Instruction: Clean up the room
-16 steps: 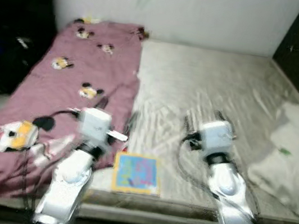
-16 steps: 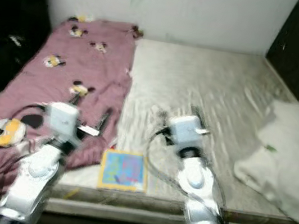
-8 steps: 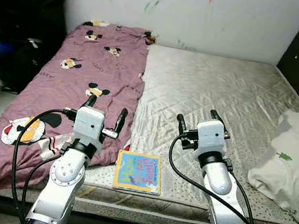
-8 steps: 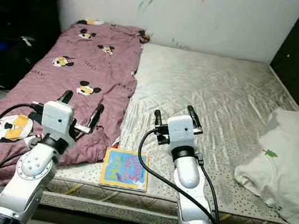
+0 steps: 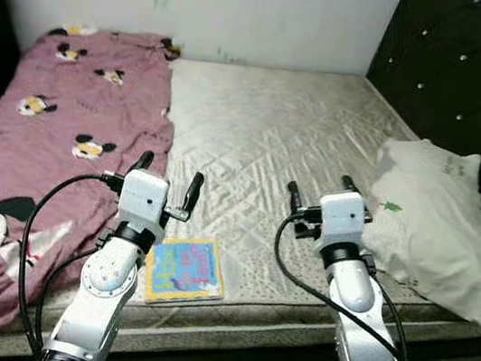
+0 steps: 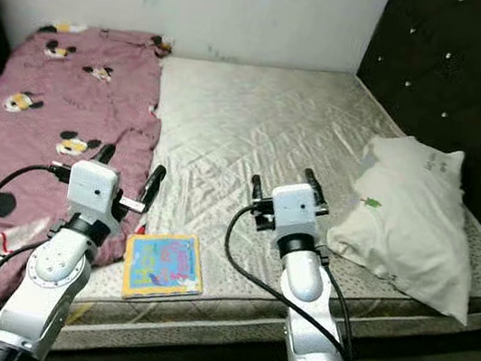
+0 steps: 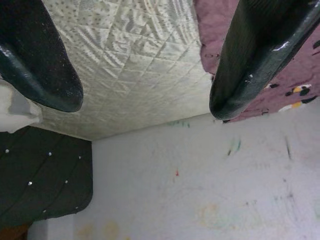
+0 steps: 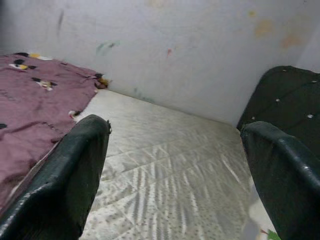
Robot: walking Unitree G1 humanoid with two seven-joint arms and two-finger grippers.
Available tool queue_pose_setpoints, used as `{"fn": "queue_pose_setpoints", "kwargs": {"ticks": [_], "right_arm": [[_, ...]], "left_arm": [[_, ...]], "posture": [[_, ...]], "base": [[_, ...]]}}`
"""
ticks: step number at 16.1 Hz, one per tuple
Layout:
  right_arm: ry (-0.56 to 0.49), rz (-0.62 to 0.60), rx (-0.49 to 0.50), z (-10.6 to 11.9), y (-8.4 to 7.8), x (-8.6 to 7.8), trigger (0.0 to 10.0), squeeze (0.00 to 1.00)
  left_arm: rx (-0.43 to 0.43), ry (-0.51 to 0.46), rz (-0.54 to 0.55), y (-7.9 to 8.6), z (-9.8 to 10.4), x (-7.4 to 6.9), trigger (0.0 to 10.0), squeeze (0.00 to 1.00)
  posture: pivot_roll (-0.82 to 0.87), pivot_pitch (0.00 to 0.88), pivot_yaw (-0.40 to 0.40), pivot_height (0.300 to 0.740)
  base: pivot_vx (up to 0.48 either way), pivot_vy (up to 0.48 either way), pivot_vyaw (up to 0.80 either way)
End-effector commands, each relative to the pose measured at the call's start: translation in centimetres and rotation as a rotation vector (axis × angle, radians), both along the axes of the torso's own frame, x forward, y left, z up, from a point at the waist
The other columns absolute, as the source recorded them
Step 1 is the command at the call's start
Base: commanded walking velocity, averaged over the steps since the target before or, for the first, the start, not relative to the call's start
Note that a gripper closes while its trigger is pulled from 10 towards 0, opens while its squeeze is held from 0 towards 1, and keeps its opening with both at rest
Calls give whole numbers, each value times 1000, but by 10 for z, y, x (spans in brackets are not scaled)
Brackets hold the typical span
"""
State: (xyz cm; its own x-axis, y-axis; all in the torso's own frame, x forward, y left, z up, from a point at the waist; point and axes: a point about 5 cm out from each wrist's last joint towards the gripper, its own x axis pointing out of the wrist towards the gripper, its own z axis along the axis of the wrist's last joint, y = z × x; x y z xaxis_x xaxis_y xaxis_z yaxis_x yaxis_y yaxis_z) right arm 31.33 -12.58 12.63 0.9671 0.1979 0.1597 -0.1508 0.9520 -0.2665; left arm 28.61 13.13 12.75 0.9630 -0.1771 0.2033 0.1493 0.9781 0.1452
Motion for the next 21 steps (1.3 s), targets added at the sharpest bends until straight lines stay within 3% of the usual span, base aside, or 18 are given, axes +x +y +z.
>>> {"fn": "queue_pose_setpoints", "kwargs": {"ticks": [1, 21], "right_arm": [[0, 5, -3, 1, 1, 1, 10000, 0], [-15, 28, -38, 1, 4, 1, 10000, 0]], "left_arm": [[8, 10, 6, 3, -1, -1, 10000, 0], [-4, 11, -17, -1, 0, 1, 10000, 0]], "posture": [[-87, 0, -2, 740], [-89, 0, -6, 740]], "base": [[0, 0, 0], [0, -294, 0]]}}
